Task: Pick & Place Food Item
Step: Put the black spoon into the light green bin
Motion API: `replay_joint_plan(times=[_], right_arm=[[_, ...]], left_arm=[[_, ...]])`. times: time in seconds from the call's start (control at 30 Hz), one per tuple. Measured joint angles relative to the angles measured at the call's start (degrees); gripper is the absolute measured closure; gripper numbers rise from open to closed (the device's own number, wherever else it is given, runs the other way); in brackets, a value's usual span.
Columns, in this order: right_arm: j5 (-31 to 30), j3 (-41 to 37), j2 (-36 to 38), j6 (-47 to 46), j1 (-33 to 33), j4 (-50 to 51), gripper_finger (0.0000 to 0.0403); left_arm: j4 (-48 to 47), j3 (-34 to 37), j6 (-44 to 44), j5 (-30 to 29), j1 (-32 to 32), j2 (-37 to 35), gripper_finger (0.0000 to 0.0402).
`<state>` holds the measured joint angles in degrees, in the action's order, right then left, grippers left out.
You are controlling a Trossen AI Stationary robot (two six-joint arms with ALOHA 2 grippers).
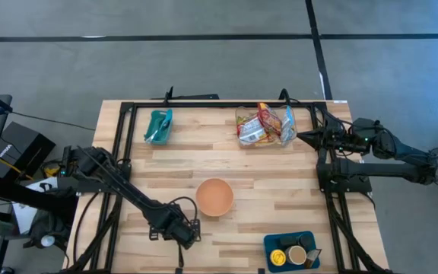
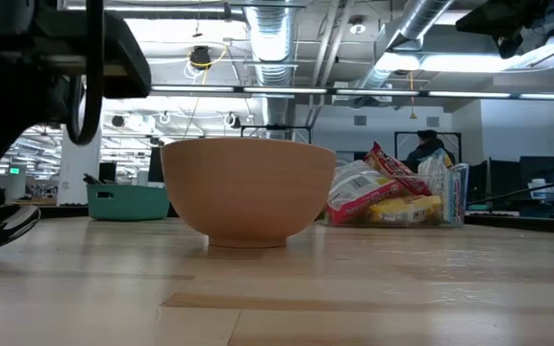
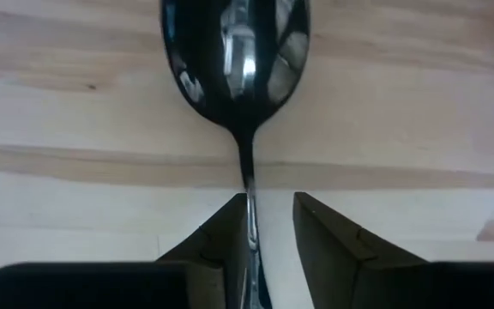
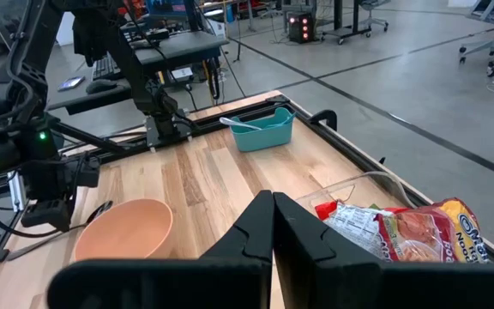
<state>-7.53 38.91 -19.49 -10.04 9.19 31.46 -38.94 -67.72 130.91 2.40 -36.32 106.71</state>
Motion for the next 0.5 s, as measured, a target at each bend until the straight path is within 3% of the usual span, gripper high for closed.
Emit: replay_joint_plan(times=[0.5], right_arm=[[0.0,0.0,0.0,0.0,0.0,-0.2,0.0403]], left_arm=[[-1.8,0.0,-0.1,0.0,-0.1,0.6,0.0312]])
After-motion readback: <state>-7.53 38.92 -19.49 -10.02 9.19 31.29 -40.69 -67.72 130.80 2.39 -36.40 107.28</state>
